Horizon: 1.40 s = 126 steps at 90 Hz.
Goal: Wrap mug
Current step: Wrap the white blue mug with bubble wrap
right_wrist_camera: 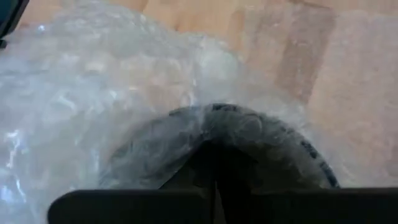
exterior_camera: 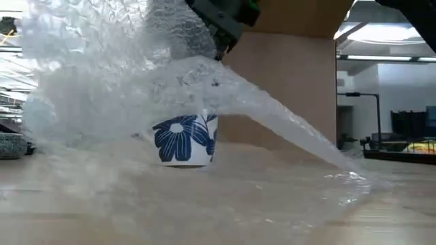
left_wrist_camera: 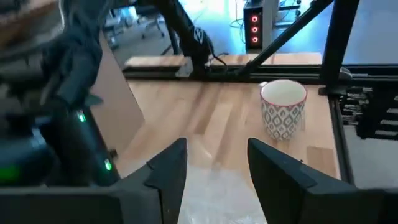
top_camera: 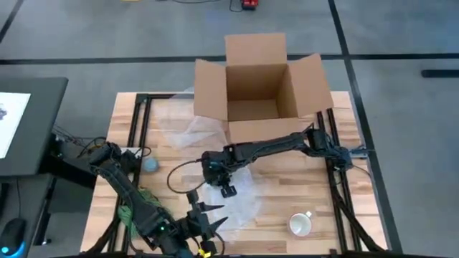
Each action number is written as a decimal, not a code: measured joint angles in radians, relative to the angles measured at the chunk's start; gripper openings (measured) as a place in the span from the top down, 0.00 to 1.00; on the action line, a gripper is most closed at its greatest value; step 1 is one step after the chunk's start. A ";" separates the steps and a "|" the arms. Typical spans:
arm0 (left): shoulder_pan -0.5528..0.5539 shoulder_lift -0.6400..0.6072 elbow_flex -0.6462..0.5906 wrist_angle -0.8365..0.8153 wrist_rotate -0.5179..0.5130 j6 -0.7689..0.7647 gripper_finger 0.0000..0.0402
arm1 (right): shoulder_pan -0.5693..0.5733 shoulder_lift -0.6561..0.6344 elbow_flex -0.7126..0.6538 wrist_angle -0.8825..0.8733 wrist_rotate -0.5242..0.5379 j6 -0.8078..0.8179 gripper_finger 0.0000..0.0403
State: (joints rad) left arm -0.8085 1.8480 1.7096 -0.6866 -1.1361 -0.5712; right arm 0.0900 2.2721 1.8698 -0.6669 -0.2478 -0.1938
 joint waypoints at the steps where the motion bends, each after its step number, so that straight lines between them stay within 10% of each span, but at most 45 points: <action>1: 0.000 0.000 0.000 -0.004 -0.005 0.001 0.63 | 0.000 0.000 0.000 0.004 0.000 0.005 1.00; 126: -0.027 0.001 -0.001 -0.147 -0.039 -0.290 0.63 | 0.079 -0.189 -0.049 0.021 0.042 -0.070 1.00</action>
State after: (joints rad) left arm -0.8356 1.8488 1.7084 -0.8337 -1.1755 -0.8612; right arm 0.1692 2.0827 1.8206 -0.6456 -0.2058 -0.2634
